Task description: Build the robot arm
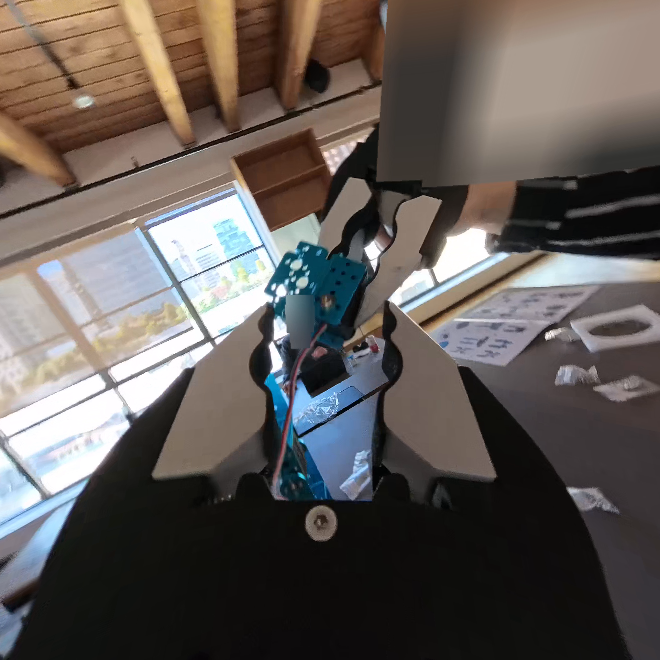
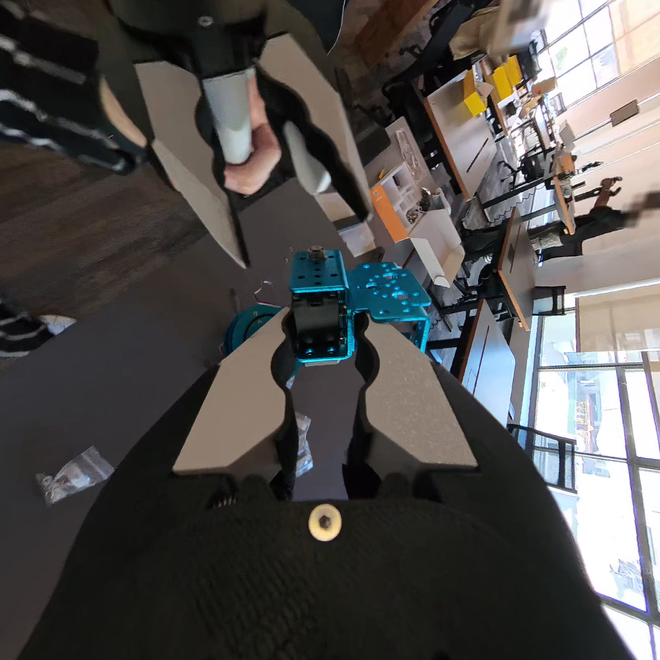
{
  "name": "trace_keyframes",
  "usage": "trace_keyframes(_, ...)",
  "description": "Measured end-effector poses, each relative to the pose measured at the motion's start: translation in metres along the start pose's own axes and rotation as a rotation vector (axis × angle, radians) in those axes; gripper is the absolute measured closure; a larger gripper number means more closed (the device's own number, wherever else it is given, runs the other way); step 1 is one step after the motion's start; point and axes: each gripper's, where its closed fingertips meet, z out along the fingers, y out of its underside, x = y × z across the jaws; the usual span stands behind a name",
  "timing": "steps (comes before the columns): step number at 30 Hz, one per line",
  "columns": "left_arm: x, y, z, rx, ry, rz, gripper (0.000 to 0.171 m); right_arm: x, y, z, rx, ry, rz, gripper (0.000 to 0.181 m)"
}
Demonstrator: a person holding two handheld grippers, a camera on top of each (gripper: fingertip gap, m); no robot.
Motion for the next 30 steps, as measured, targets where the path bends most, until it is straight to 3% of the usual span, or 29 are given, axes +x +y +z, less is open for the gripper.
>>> trace_keyframes(6,-0.014,0.064,-0.046,-0.070,-0.253,-0.254,0.122,0.038,-0.005,0.032,0.043,0.047,0.059,0.153)
trace_keyframes(11,-0.009,0.118,-0.051,-0.180,-0.232,-0.338,0.124,0.089,0.009,0.054,0.000,0.109,0.075,0.153)
trace_keyframes(16,-0.028,0.158,-0.046,-0.220,-0.184,-0.415,0.122,0.142,0.040,0.059,-0.074,0.185,0.124,0.153)
trace_keyframes(19,-0.036,0.167,-0.032,-0.203,-0.131,-0.459,0.119,0.149,0.046,0.059,-0.076,0.165,0.164,0.153)
trace_keyframes(22,-0.044,0.159,-0.015,-0.158,-0.086,-0.448,0.115,0.137,0.054,0.060,-0.101,0.169,0.158,0.153)
trace_keyframes(30,-0.053,0.137,0.022,-0.088,-0.001,-0.406,0.117,0.091,0.048,0.059,-0.075,0.345,-0.112,0.154)
